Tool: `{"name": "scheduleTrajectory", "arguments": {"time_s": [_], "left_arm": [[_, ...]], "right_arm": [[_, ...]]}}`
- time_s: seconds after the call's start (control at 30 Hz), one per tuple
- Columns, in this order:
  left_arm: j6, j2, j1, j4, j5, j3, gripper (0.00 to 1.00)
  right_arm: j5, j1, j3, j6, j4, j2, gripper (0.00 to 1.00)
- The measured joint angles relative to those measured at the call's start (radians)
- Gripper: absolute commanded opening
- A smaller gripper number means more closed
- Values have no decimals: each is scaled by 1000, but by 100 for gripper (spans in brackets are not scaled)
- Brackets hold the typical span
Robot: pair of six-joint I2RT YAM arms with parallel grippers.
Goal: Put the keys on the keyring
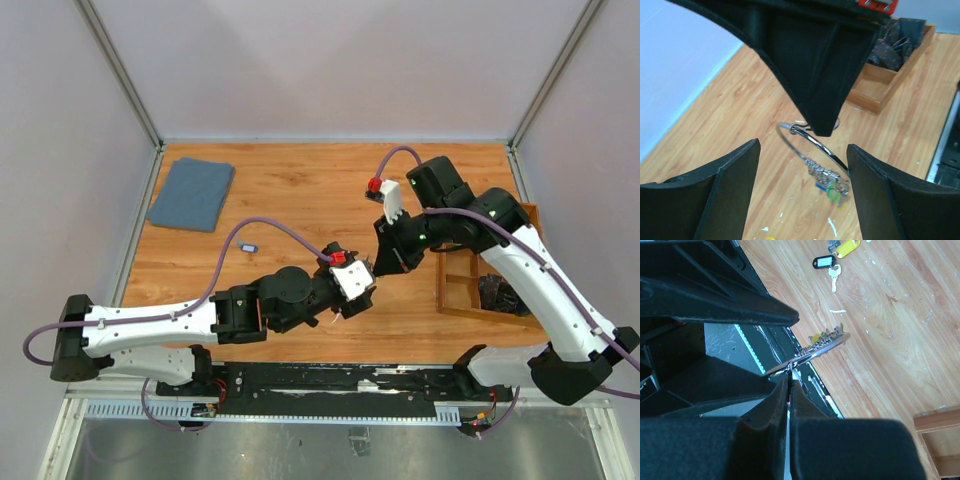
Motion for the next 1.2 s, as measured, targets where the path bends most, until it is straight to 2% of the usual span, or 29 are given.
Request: {"name": "scheduleTrajectory", "arguments": {"time_s": [0.23, 0.4, 0.63, 0.9, 1.2], "left_arm": [[86, 21, -1, 10, -93, -2, 65], [155, 21, -1, 27, -123, -11, 64], [231, 21, -8, 54, -116, -13, 64], [293, 32, -36, 77, -89, -13, 52], [334, 83, -65, 74, -73, -11, 45]], "right_arm": [[-1, 0, 3, 0, -27, -5, 1], [-16, 0, 16, 0, -47, -5, 1], [-61, 0, 16, 0, -50, -5, 1], [-92, 0, 16, 0, -50, -4, 1], [-95, 0, 5, 0, -51, -4, 1]]}}
